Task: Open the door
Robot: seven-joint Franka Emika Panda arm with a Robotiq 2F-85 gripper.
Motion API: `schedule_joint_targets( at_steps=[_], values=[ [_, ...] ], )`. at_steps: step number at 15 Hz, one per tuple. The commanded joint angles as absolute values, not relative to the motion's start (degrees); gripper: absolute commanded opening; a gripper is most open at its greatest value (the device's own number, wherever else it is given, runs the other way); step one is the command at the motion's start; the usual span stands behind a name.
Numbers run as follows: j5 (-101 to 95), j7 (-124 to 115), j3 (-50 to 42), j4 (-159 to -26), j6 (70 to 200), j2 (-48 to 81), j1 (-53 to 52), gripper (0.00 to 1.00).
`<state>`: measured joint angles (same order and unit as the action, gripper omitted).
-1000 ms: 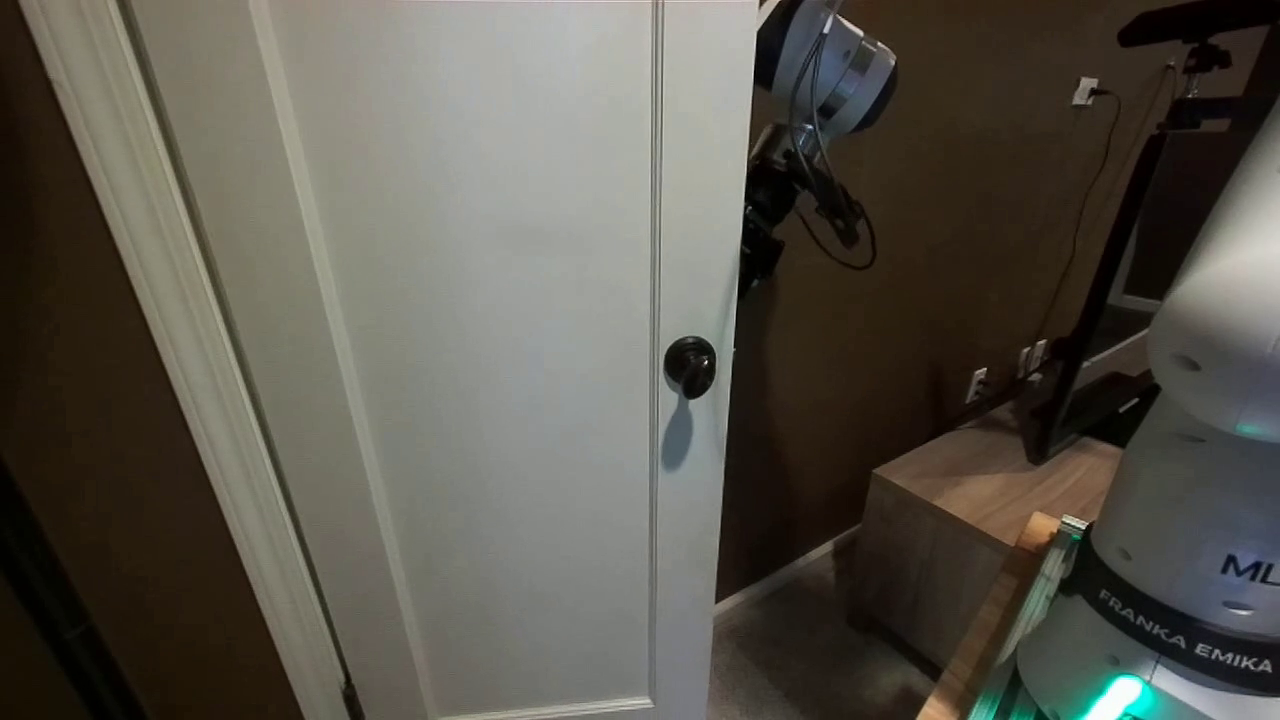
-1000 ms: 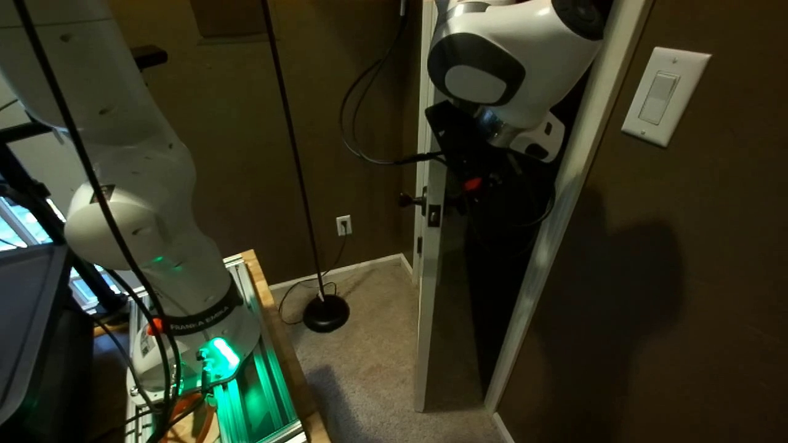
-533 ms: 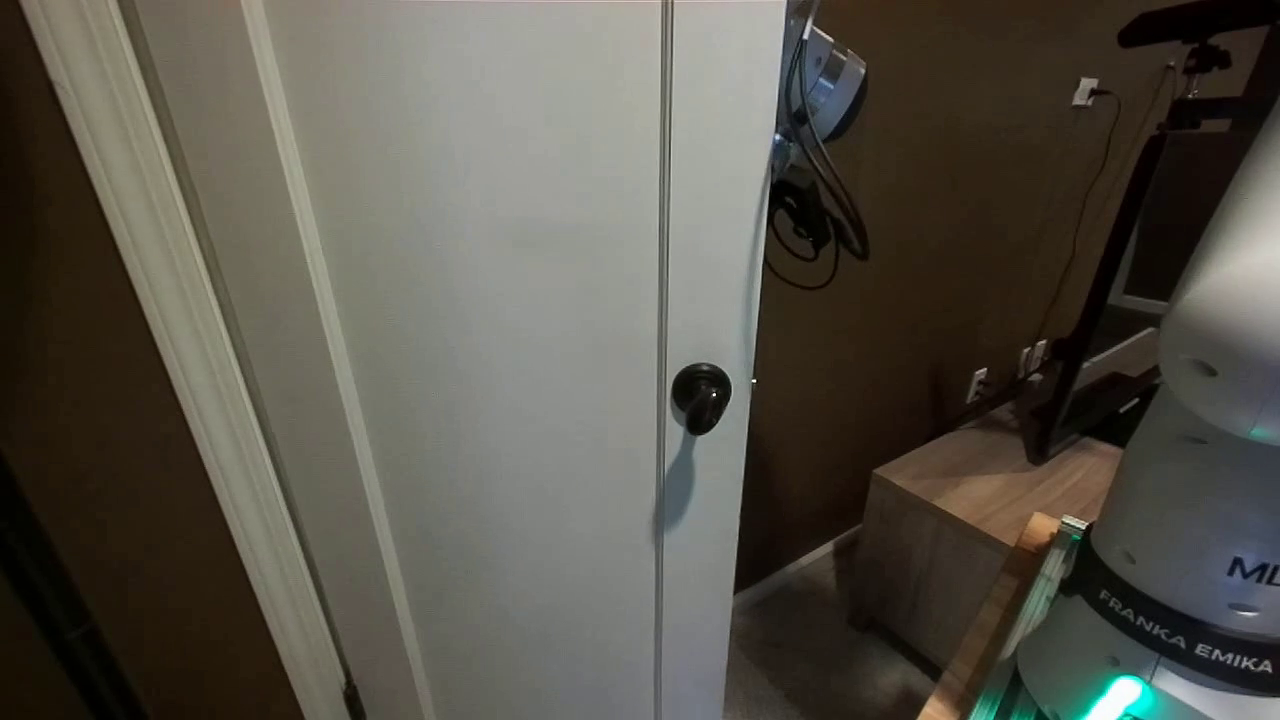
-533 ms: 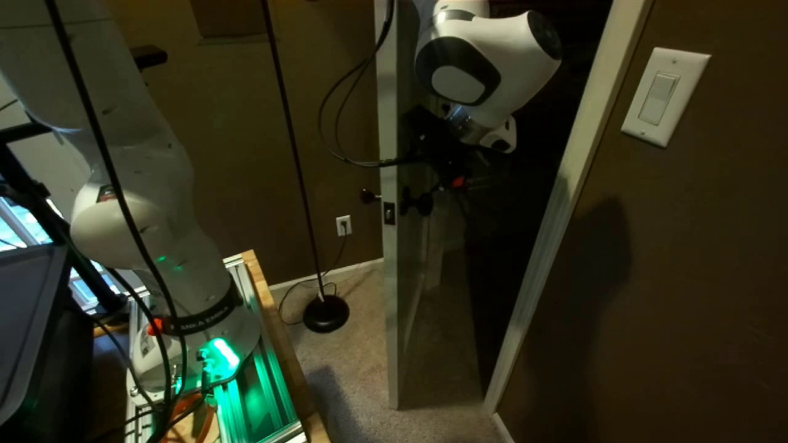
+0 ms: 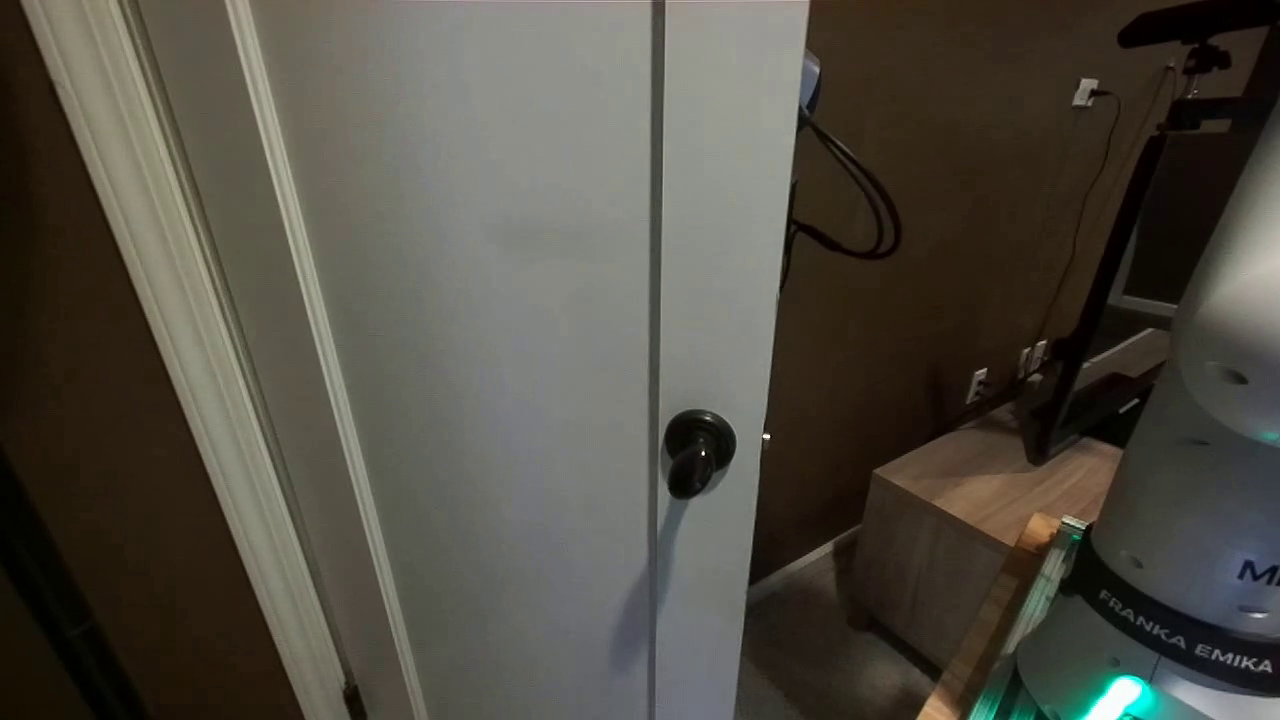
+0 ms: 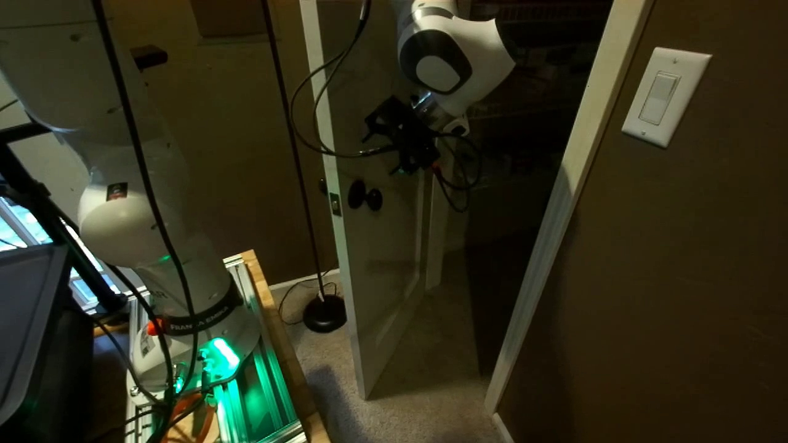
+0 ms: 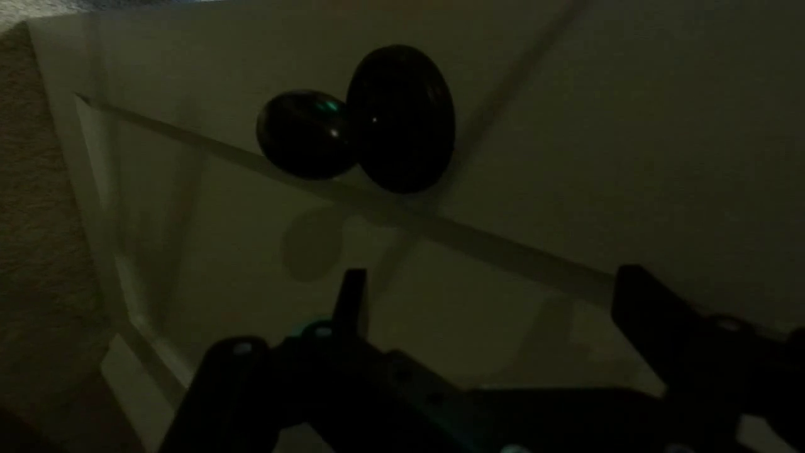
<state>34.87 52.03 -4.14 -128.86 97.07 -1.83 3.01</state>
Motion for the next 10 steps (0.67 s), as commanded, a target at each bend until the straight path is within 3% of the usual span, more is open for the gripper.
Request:
schedule_joint_targets(
  at_steps=[1, 10],
  values=[
    [36.8, 55.8, -2.7, -127.5, 91.5, -0.9, 1.6, 1.00],
    [36.9, 47.8, -4.4, -127.4, 101.9, -4.7, 3.6, 1.00]
  ],
)
